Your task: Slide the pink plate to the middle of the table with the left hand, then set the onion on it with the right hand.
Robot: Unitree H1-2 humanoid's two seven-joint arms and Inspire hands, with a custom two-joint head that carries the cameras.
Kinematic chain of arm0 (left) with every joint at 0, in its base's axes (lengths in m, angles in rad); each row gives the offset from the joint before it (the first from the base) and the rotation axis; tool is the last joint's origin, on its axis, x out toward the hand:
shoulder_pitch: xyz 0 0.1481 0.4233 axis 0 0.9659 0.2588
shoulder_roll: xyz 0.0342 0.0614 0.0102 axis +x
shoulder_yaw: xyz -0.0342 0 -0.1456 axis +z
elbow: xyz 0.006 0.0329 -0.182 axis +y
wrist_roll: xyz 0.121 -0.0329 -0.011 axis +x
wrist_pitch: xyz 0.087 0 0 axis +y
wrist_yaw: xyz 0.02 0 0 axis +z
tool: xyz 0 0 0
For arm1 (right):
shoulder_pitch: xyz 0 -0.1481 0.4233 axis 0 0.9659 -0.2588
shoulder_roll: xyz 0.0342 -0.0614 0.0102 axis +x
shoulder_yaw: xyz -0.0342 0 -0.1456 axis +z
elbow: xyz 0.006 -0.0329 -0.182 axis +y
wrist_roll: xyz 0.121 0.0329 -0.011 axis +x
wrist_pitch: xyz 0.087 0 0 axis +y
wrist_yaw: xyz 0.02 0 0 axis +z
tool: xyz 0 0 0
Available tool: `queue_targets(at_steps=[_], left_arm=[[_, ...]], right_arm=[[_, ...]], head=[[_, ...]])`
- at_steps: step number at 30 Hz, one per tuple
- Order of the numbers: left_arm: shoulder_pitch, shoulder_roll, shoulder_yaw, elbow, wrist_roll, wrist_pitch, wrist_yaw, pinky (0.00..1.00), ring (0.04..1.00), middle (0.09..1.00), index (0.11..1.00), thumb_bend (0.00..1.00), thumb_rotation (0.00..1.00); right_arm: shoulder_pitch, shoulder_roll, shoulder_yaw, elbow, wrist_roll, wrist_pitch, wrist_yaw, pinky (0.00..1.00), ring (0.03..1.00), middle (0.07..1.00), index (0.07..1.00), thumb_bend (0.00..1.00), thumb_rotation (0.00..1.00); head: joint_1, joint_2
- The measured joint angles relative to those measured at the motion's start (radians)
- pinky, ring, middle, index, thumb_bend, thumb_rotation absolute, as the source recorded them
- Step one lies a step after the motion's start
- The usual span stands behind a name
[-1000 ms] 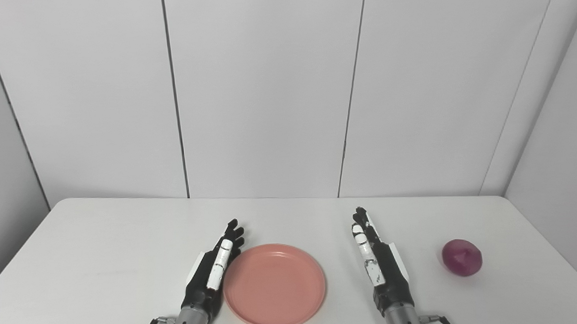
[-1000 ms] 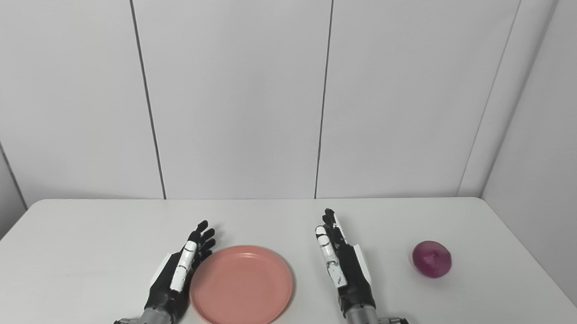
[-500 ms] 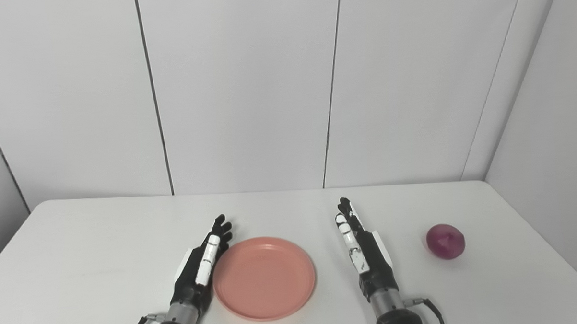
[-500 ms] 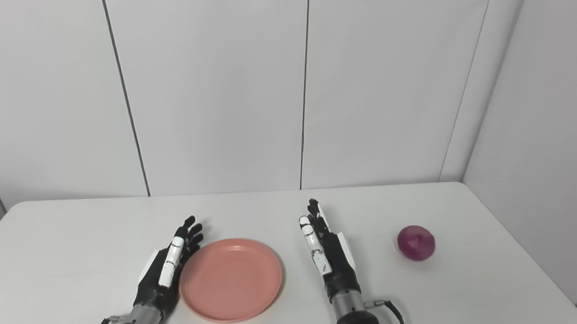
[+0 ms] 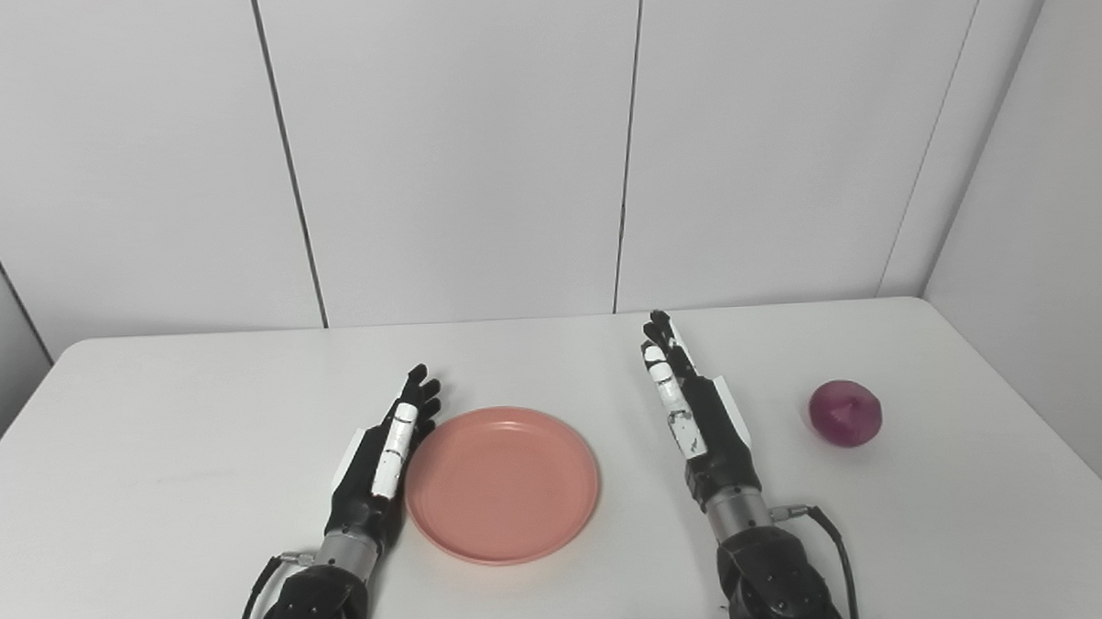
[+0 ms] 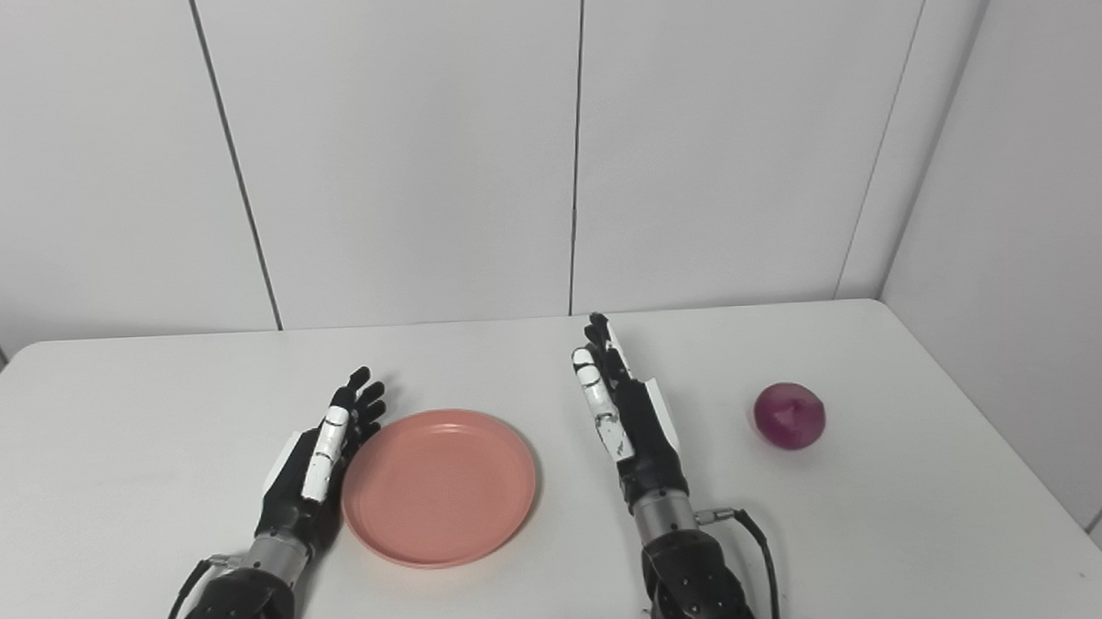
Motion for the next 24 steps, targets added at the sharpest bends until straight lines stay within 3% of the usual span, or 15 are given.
queue_targets(at_steps=[5,11,18,20,24], left_arm=[[0.0,0.004,-0.001,-0.002,0.0,0.002,-0.002,0.97,0.969,0.966,0.969,0.66,1.0],[0.0,0.005,-0.002,-0.003,0.0,0.002,-0.003,0.97,0.968,0.969,0.973,0.67,1.0],[0.0,0.015,-0.001,-0.003,0.0,0.002,-0.005,0.97,0.979,0.975,0.982,0.68,1.0],[0.0,0.018,-0.001,-0.003,0.0,0.002,-0.008,0.97,0.979,0.978,0.983,0.67,1.0],[0.0,0.029,-0.002,-0.003,0.0,-0.001,-0.02,0.97,0.978,0.979,0.984,0.66,1.0]], right_arm=[[-0.038,-0.042,-0.021,-0.033,-0.056,0.026,-0.027,0.99,0.944,0.958,0.969,0.64,0.98],[-0.058,-0.124,-0.034,-0.074,-0.107,0.131,-0.018,0.91,0.95,0.958,0.966,0.63,0.92],[-0.069,-0.235,-0.01,-0.131,-0.228,0.24,0.017,0.88,0.943,0.957,0.94,0.65,0.7],[-0.072,-0.258,-0.001,-0.141,-0.251,0.28,0.03,0.87,0.941,0.954,0.928,0.66,0.59],[-0.08,-0.294,0.01,-0.15,-0.296,0.333,0.058,0.84,0.921,0.944,0.919,0.7,0.51]], head=[[-0.002,-0.005],[-0.002,-0.009],[-0.014,-0.029],[-0.027,-0.034],[-0.051,-0.04]])
